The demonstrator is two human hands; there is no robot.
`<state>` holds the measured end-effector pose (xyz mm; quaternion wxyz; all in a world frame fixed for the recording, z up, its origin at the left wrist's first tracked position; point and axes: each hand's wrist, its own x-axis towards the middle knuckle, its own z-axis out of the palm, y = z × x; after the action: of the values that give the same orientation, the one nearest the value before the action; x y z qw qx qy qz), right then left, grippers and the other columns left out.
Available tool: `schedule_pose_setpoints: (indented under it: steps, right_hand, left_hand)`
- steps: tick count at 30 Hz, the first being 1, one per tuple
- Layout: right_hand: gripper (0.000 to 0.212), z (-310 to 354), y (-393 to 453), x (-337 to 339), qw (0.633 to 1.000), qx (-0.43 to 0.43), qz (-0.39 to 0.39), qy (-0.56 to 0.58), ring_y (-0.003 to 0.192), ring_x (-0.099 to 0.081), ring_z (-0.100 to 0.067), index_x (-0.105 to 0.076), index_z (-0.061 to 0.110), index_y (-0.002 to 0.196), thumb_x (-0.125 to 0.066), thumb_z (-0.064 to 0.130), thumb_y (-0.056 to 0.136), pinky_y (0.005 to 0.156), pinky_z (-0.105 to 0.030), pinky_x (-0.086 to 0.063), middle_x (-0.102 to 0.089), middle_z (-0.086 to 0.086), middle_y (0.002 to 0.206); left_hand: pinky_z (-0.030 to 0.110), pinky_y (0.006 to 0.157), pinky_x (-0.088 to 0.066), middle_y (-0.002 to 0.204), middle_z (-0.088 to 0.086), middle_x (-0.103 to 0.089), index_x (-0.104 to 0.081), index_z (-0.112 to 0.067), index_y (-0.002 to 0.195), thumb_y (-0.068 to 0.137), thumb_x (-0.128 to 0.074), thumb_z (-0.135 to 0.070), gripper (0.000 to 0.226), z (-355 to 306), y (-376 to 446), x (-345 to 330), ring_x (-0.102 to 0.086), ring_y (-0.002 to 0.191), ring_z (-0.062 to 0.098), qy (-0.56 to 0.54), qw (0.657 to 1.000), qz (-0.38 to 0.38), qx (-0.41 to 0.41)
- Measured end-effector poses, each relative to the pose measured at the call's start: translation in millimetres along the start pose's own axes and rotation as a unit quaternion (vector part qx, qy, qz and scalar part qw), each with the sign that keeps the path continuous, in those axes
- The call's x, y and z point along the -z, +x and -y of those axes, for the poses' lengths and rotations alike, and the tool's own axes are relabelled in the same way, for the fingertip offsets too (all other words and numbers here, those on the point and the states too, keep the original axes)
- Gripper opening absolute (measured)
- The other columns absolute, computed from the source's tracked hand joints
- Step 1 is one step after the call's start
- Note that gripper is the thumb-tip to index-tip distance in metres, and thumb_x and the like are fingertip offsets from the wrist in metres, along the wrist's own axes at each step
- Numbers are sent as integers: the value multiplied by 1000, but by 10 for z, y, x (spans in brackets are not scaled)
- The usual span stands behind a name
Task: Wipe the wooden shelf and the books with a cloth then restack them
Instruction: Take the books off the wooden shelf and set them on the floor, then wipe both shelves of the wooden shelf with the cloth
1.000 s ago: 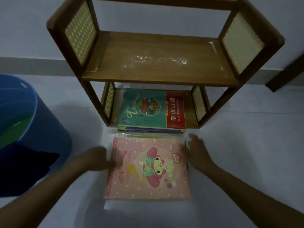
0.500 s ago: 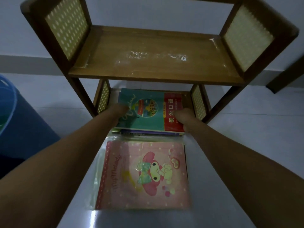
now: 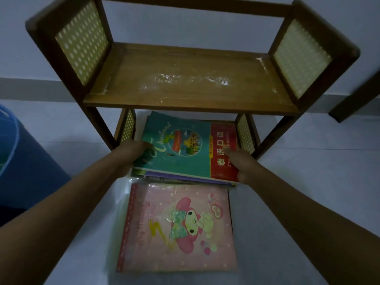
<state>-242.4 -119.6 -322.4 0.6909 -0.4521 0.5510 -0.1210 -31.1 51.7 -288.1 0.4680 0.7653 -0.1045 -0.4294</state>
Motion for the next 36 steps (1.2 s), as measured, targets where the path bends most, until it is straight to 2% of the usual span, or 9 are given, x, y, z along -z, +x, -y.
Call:
schedule_pose_setpoints:
  steps: [3,7,12,16,20,24,28,33,36]
  right_hand:
    - [19,-142,-445,91,1000,24,0,-17,90,-69,-26,-59,17,110,-52,30,98,72,-37,-55,-71,-8,100]
    - [16,-582,-1064,97,994,82,-22,-64,76,-74,-23,-65,15,99,-52,25,98,71,-38,-57,-76,-6,85]
    - [18,-1169,-1238,78,985,74,-68,-141,76,-73,-24,-61,13,100,-55,29,96,70,-39,-59,-74,-9,90]
    - [24,-1409,-1138,169,957,102,-108,-250,86,-67,-25,-51,11,110,-57,28,94,79,-45,-57,-68,-14,105]
    - [55,-1132,-1129,154,859,70,-115,-494,103,-61,-29,-39,9,127,-64,37,86,87,-40,-52,-60,-14,117]
    - [67,-603,-1256,-163,804,164,-41,-570,115,-54,-29,-32,14,136,-56,46,82,93,-41,-49,-51,-12,130]
    - [78,-95,-1450,-757,761,239,74,-599,143,-26,-29,-11,16,151,-52,46,91,113,-42,-31,-21,-10,158]
    - [68,339,-1974,-1632,748,273,110,-595,130,-42,-35,-27,8,145,-56,39,92,103,-41,-40,-39,-18,146]
    - [62,386,-2236,-2009,767,291,140,-554,119,-53,-35,-34,15,137,-56,44,86,95,-44,-48,-48,-15,136]
  left_hand:
    - [28,58,-53,75,13,-68,-62,-6,83,95,-55,-14,16,178,-374,110,-64,65,21,64,998,17,-22]
    - [27,52,-52,57,11,-67,-65,-4,66,94,-57,-12,30,694,-901,228,-58,43,13,143,989,2,-32]
    - [31,62,-56,92,18,-70,-62,-1,96,92,-58,-25,24,1305,-1086,184,-68,71,24,214,976,-41,28]
    - [34,71,-50,104,18,-65,-54,-6,98,88,-62,-31,28,1466,-1169,34,-63,89,31,278,956,-90,8]
    - [40,88,-50,122,16,-55,-42,-6,124,86,-60,-49,60,1237,-1377,257,-54,111,32,358,930,-77,-2]
    - [33,100,-41,140,11,-44,-35,-8,140,92,-54,-43,63,633,-1802,645,-43,127,25,389,891,-122,-199]
    - [33,108,-36,147,6,-41,-39,-13,142,88,-61,-38,64,175,-2188,1156,-40,134,22,461,795,-192,-345]
    - [36,90,-49,127,8,-56,-41,-16,134,81,-62,-44,64,322,-2182,1723,-56,111,26,543,817,-166,-104]
    - [37,77,-52,111,8,-64,-49,-17,120,87,-57,-33,38,411,-2206,1882,-62,96,27,540,818,-176,-90]
